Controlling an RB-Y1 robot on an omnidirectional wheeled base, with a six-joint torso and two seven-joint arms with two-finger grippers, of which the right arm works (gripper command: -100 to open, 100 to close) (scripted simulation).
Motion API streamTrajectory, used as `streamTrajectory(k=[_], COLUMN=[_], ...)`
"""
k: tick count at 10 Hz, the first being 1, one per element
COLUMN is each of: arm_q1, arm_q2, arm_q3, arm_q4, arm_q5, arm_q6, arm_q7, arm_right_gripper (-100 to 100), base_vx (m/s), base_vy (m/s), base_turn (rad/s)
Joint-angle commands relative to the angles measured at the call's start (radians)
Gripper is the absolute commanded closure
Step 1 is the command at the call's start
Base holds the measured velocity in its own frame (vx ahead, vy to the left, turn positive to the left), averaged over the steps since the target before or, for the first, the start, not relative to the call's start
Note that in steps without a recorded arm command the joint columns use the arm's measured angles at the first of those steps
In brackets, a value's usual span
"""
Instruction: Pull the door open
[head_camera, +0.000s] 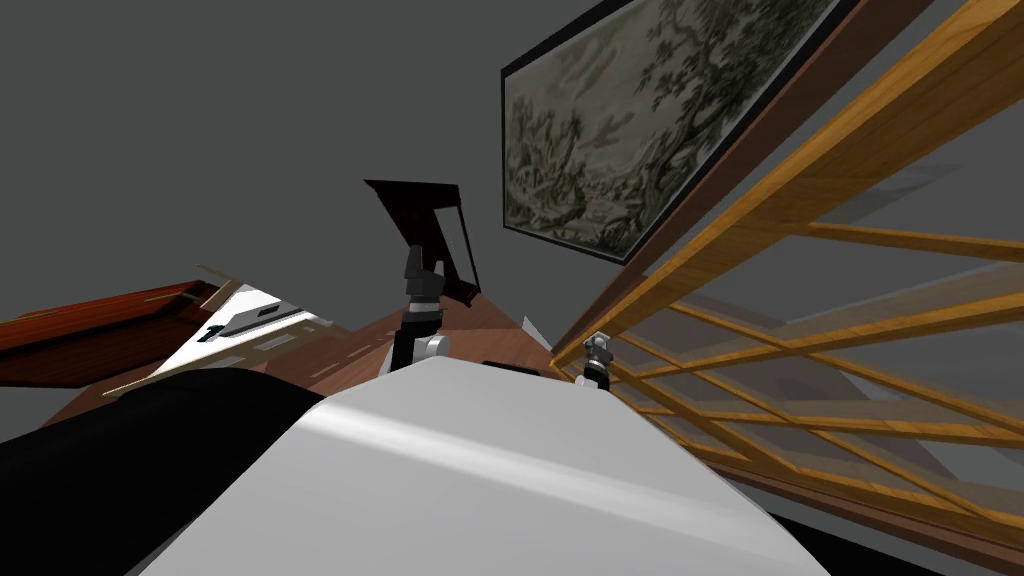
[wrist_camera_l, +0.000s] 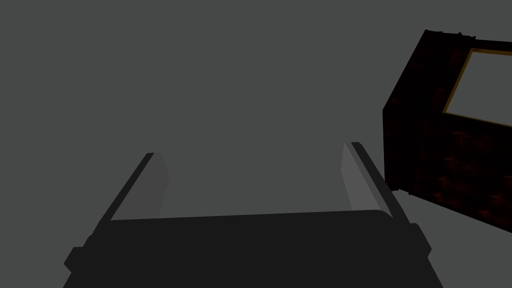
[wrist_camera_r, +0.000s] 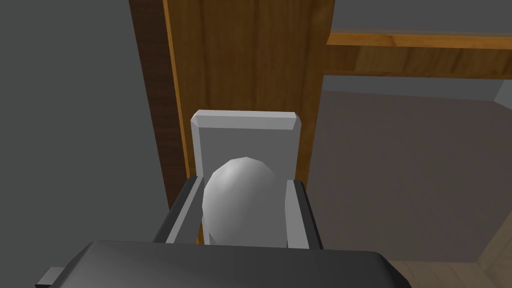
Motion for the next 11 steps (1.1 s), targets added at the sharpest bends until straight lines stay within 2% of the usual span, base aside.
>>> streamTrajectory(k=[1, 2, 4, 10, 11], arm_q1=[-0.001, 0.004, 0.008, 0.023, 0.018], arm_q2=[0.001, -0.008, -0.014, -0.043, -0.039], arm_q3=[0.000, 0.020, 0.036, 0.111, 0.104], arm_q4=[-0.001, -0.006, -0.011, -0.035, -0.025], arm_q5=[0.000, 0.010, 0.018, 0.056, 0.053], arm_q6=[-0.002, 0.000, 0.000, 0.000, -0.002], arm_q7=[-0.001, -0.021, -0.037, -0.113, -0.104], arm_right_gripper=[100, 100, 100, 100, 100], base_vx=[0.000, -0.134, -0.195, -0.223, -0.111], base_vy=[0.000, -0.016, -0.028, -0.008, 0.013], base_turn=[0.000, 0.076, 0.083, 0.079, 0.025])
